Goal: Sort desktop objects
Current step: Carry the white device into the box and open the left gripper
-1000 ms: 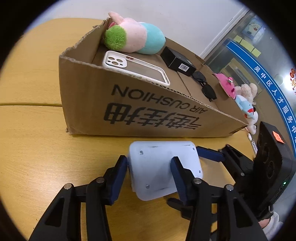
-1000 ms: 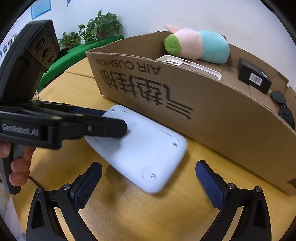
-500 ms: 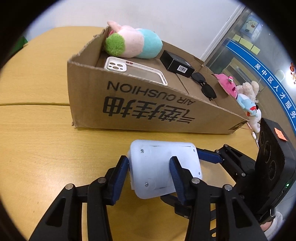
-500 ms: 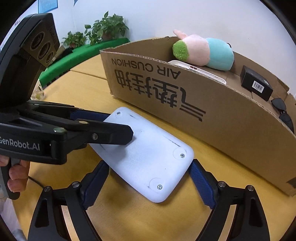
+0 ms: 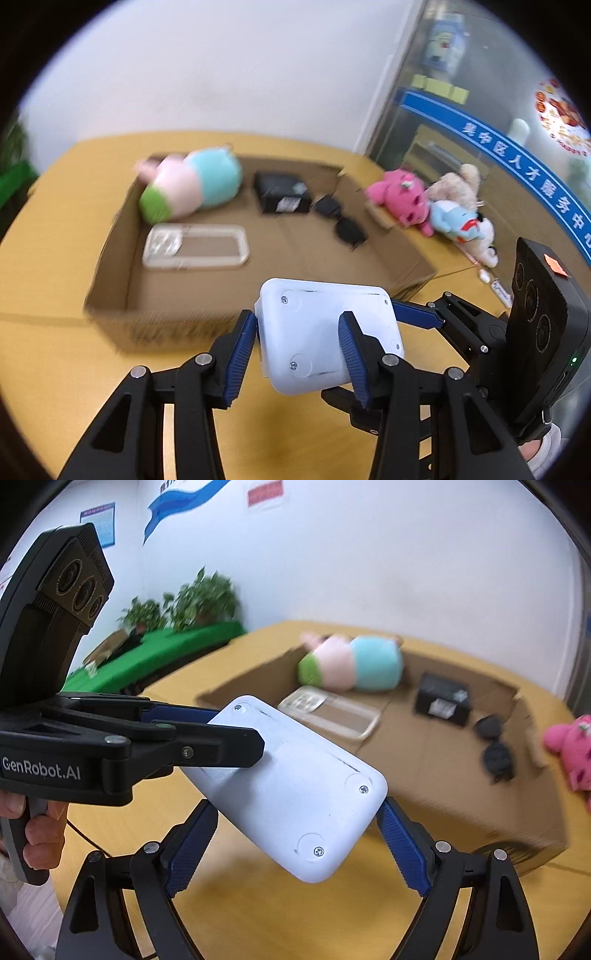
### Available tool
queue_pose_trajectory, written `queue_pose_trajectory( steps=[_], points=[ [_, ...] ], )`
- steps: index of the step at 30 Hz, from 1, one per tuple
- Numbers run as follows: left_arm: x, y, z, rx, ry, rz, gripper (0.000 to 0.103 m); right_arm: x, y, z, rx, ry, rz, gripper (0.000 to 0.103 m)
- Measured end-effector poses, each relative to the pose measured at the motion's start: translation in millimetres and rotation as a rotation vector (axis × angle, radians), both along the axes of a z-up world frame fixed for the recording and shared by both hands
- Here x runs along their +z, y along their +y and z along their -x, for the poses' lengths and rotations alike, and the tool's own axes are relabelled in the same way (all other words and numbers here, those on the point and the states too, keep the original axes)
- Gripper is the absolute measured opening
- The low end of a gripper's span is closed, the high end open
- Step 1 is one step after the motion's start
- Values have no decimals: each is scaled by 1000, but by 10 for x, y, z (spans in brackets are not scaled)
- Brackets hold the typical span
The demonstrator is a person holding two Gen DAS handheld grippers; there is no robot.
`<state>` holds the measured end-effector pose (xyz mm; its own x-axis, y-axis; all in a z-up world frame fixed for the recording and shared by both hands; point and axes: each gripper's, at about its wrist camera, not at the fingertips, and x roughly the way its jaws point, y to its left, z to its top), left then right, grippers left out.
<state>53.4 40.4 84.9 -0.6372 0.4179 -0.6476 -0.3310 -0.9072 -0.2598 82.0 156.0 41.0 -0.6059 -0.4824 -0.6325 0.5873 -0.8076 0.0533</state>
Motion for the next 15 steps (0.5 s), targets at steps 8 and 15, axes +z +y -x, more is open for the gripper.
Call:
queue_pose_trajectory(
  steps=[8, 15],
  points=[
    [582, 447, 433, -71, 106, -8, 46, 624, 481, 372, -67, 105, -16, 88],
    [829, 406, 1010, -62, 103, -54, 46, 1004, 520, 1024, -32, 108, -57, 88]
  ],
)
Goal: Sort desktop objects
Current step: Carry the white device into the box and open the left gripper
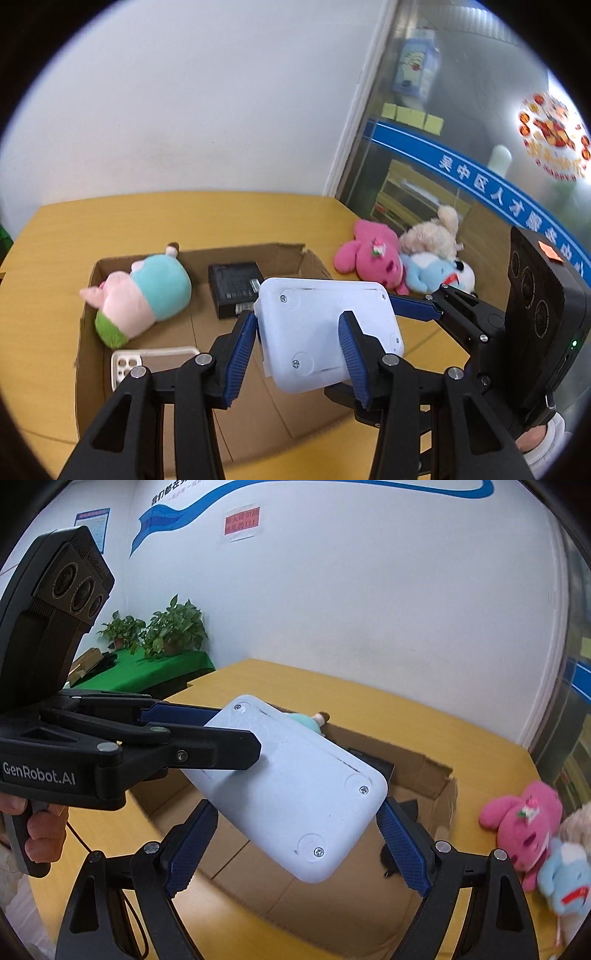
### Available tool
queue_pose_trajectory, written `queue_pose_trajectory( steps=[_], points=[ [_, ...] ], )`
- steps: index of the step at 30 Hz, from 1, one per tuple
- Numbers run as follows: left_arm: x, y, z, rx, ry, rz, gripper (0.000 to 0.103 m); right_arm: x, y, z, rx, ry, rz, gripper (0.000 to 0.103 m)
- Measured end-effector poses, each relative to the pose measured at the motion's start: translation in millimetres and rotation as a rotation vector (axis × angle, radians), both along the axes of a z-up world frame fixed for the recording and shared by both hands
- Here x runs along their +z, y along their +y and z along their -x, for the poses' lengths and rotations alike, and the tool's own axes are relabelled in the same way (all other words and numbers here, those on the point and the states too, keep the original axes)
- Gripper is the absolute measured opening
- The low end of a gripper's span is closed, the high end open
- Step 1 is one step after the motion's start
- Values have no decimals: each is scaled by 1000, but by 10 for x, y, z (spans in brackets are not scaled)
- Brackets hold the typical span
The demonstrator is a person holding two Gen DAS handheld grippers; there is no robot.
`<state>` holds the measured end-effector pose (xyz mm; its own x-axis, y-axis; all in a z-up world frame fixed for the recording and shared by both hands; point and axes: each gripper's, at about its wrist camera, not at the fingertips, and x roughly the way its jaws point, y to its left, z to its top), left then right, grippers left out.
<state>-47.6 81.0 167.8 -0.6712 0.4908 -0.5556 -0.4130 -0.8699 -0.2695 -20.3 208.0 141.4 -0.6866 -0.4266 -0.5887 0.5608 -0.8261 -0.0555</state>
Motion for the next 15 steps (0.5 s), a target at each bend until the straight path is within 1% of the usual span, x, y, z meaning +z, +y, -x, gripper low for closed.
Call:
queue_pose_trajectory(
  steps=[4, 7, 9, 10, 15],
  points=[
    [25, -63, 373, 16, -34, -9, 46, 102, -75, 465, 35, -39, -29, 88],
    [-82, -82, 702, 29, -80, 2, 46, 31, -127, 803, 53, -81, -52, 88],
    [-237, -78, 939, 34, -131, 8, 45, -98, -142, 1047, 59, -129, -58, 88],
    [-361, -67, 1081, 35, -164, 11, 45, -187, -147, 1165, 61, -155, -61, 88],
    [-910, -41, 1539, 41, -308, 13, 45, -802, -134, 1669, 49, -321, -62, 88]
  ],
)
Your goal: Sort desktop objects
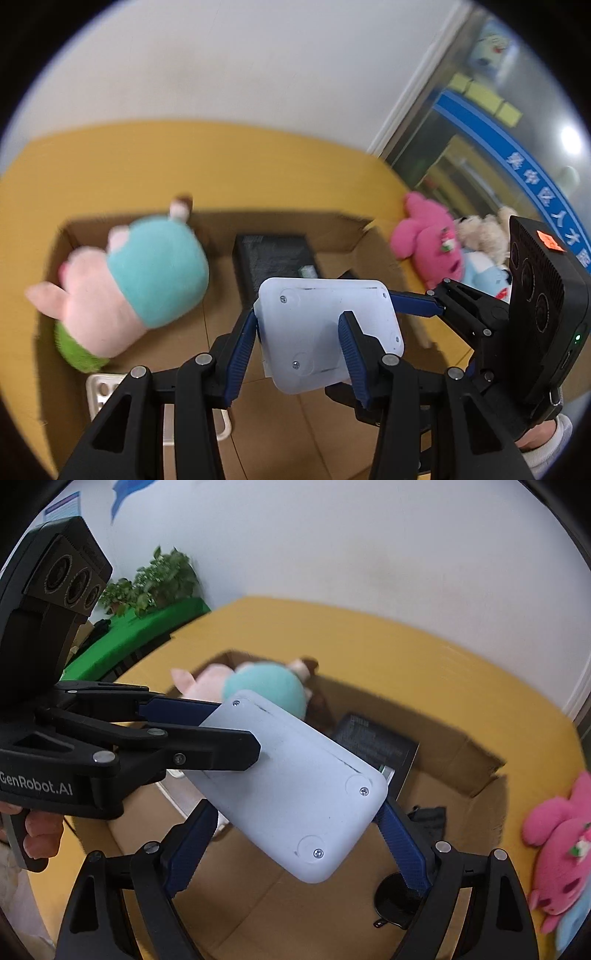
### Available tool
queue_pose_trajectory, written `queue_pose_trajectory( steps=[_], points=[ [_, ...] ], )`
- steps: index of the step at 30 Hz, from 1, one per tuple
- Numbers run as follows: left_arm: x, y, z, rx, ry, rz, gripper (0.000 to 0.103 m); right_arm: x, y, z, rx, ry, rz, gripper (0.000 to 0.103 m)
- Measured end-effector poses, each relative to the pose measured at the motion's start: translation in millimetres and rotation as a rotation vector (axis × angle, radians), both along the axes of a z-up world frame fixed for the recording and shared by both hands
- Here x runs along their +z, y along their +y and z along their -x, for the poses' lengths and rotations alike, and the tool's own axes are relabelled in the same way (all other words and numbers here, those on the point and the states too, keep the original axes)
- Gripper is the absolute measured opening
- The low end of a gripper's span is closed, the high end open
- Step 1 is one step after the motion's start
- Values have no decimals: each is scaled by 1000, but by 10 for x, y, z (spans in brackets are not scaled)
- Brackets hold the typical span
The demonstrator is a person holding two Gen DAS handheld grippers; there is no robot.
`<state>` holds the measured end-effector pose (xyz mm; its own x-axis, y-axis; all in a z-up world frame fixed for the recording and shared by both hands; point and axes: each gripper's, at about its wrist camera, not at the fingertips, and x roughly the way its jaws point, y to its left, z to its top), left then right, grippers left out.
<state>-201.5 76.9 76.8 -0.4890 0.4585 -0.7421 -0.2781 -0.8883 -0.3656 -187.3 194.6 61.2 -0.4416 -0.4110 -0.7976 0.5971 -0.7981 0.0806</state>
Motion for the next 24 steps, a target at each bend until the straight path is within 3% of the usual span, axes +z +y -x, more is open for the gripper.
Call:
queue_pose_trajectory(
  steps=[10, 16, 19, 22, 24],
  points=[
    [-849, 32, 402, 30, -253, 24, 45, -926, -66, 401, 20, -254, -62, 88],
    [-1035, -12, 366, 58, -341, 18, 45, -1082, -129, 366, 9, -290, -109, 88],
    [-812, -95, 205, 85, -269, 56, 45, -942, -73, 311, -43, -254, -117, 89],
    [-359, -273, -159, 104, -106, 76, 46, -558, 86, 81, -112, -159, -69, 95],
    [3, -469, -588, 135, 50, 100, 53, -269, 214, -192, -150, -75, -14, 103]
  ],
)
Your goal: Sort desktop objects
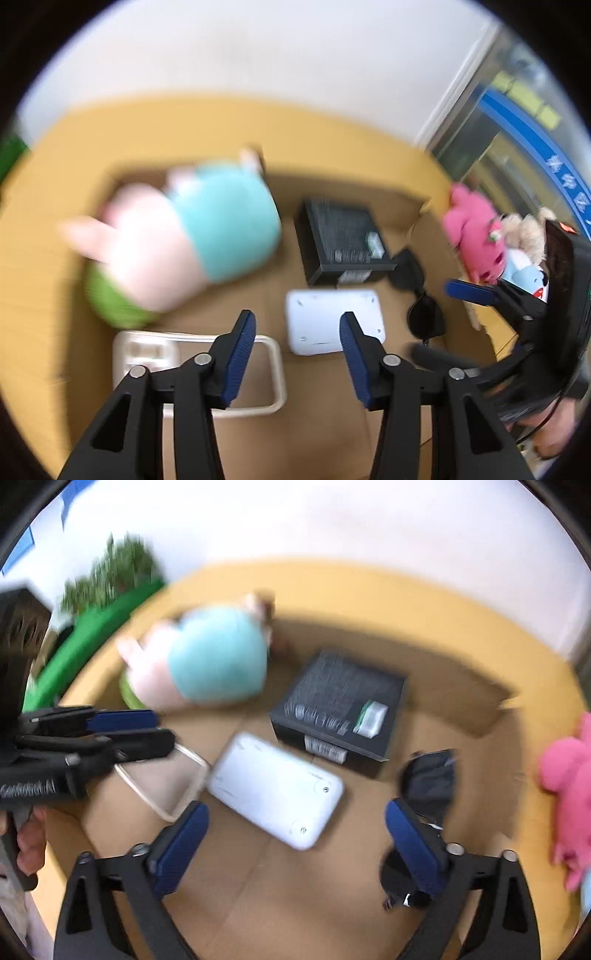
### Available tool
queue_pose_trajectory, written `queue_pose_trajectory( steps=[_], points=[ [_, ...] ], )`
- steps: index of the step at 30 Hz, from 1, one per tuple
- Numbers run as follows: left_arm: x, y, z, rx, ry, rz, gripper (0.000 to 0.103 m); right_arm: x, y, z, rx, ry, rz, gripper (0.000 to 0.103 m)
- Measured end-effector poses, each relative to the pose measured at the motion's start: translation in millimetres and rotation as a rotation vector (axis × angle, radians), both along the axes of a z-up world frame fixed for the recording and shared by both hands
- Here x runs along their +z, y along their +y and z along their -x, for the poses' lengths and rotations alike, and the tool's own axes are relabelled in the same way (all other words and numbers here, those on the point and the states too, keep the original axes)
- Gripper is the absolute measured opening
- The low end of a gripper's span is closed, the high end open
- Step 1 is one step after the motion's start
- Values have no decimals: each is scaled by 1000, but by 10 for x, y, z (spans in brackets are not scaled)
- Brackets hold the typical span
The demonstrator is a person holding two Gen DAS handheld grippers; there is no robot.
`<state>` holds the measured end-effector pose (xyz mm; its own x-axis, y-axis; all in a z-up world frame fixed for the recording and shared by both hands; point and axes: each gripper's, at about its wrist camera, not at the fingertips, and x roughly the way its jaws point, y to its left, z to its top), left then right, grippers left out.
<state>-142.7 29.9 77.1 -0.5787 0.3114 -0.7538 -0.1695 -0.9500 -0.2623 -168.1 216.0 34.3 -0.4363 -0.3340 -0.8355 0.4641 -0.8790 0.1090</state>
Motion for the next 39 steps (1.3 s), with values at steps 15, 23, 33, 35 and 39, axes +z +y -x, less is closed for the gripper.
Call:
queue_pose_trajectory(
  steps=[15, 23, 33, 35, 39],
  points=[
    [-428, -483, -1400, 193, 329, 188, 82, -128, 229, -1631, -287, 433, 84, 103],
    [-736, -317, -1391, 258, 398, 291, 83, -332, 235, -1702, -323, 535, 84, 103],
    [-741, -325, -1382, 260, 437, 290, 90, -435, 240, -1640, -339, 505, 91, 103],
    [-737, -327, -1380, 259, 437, 290, 90, -436, 239, -1640, -339, 504, 91, 103],
    [-737, -328, -1380, 259, 437, 290, 90, -435, 244, -1637, -338, 504, 90, 103]
  ],
)
